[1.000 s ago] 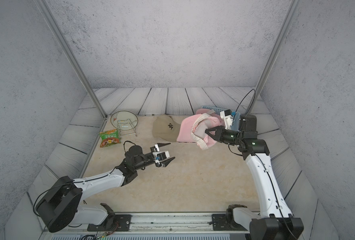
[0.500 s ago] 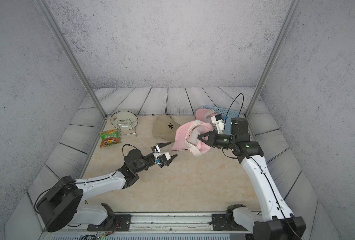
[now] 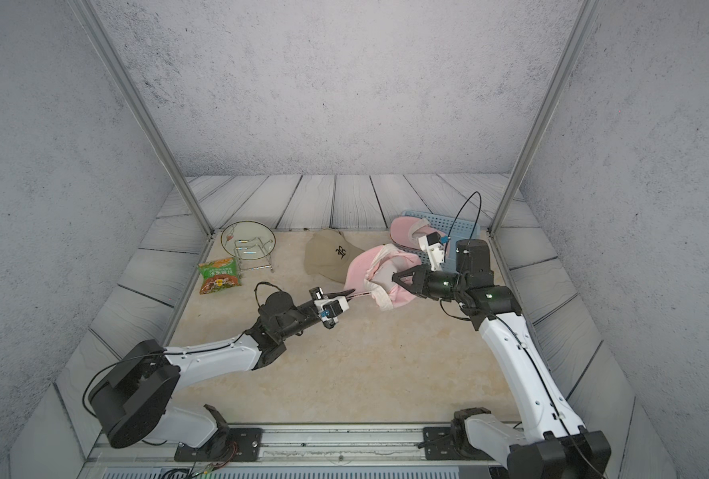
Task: Turn the baseball cap inside out
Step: Turn over the baseball cap.
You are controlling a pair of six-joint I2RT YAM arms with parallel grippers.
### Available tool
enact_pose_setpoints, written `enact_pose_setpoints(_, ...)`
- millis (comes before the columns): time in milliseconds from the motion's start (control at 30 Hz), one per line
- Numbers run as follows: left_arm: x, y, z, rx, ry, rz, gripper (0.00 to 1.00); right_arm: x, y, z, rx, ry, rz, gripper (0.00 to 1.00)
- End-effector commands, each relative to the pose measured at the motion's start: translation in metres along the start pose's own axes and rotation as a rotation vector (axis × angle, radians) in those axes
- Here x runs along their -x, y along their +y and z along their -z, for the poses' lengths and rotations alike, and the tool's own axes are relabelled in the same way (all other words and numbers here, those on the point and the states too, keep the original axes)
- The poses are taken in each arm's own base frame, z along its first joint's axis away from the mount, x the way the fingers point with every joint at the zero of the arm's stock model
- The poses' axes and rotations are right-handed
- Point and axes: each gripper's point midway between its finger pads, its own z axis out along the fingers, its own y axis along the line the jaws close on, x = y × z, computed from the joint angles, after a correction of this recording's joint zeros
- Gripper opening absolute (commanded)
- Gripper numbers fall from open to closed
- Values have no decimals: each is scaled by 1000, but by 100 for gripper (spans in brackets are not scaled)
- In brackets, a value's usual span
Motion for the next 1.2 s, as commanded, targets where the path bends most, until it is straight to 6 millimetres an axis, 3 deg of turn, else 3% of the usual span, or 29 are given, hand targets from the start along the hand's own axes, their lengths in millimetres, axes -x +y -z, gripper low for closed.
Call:
enact_pose_setpoints(0,22,22,12,52,27,114,0,0,-18,-2,-81,-23,54,20)
enact_pose_setpoints(100,24,29,30,49,140,261,0,5,-34,0,-171,-57,121,42)
enact_pose_setpoints(267,30,37,56,96,227,531,0,15,-53,11,-306,-141,222,55)
enact_pose_setpoints(400,26,31,62,66,368,737,0,18,-54,18,-326,-210,325,56)
enact_pose_setpoints(433,17,23,61,38,448,774,0,17,-52,19,-318,-222,350,57)
enact_pose_setpoints(600,12,-5,49,-135,676,954,0,0,-33,13,-188,-206,445,58)
enact_pose_setpoints(733,19,-16,35,-215,742,1098,0,-20,-23,-2,-133,-134,494,58)
enact_pose_setpoints(1000,6,-29,27,-259,920,1187,0,-59,-12,-42,-53,17,512,59)
enact_pose_setpoints(1067,4,-37,26,-300,948,1209,0,-63,-15,-53,-75,37,506,59)
enact_pose_setpoints(1167,10,-47,24,-380,945,1252,0,-63,-36,-68,-197,49,493,59)
